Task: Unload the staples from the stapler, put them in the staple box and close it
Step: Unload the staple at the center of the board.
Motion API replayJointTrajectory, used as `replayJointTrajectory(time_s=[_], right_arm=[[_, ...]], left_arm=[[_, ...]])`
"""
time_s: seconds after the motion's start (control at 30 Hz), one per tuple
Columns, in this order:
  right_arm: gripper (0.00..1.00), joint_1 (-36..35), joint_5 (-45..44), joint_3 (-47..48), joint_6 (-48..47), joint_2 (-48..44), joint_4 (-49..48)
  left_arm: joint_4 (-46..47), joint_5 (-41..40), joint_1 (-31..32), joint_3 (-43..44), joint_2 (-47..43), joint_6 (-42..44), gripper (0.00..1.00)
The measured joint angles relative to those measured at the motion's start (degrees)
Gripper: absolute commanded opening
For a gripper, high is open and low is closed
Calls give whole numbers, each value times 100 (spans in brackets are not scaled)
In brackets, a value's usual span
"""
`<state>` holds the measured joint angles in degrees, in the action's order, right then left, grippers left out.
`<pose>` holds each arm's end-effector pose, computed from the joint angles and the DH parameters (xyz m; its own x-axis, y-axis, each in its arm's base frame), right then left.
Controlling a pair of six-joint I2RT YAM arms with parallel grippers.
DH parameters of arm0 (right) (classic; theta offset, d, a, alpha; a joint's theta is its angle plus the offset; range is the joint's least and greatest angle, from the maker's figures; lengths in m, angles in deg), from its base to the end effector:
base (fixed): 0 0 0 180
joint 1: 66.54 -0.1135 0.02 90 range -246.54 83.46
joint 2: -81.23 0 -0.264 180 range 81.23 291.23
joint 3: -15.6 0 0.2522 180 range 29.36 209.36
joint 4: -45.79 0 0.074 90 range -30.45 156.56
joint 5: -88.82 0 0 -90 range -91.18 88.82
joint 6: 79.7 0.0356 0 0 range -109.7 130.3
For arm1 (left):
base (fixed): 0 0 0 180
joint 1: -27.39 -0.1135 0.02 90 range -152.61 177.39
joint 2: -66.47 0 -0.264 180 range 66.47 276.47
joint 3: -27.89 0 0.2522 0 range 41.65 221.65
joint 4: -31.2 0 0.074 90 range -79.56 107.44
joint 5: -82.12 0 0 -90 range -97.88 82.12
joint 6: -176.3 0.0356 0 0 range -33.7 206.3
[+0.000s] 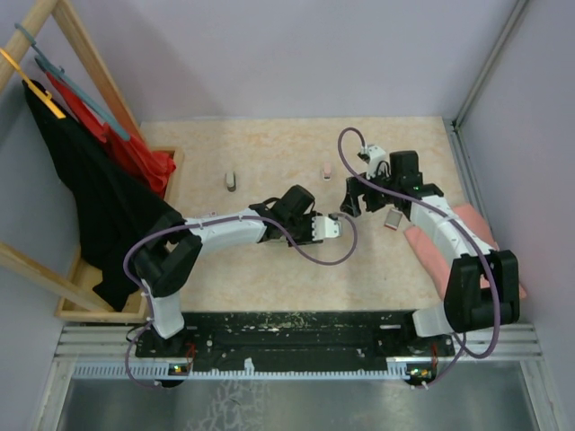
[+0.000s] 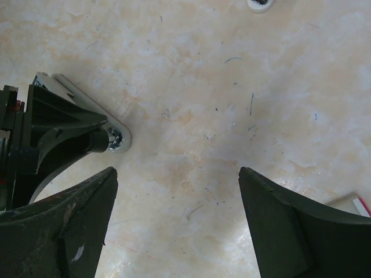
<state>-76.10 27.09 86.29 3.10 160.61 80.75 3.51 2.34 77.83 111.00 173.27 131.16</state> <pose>0.2900 0.0659 0.2622 -0.6146 -0.2155 -0.7588 -0.5657 0.7908 0.2337 0.2469 -0.3088 0.1797 0.2322 0.8089 -0.5402 0.9388 -0.0411 0.3420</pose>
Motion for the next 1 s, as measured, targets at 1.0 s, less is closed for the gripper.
replayJointTrajectory(time_s=[1.0], right_arm=[[56, 0, 1329, 811, 1178, 1762, 415]], left_arm=[[581, 570, -673, -66, -498, -1532, 0]])
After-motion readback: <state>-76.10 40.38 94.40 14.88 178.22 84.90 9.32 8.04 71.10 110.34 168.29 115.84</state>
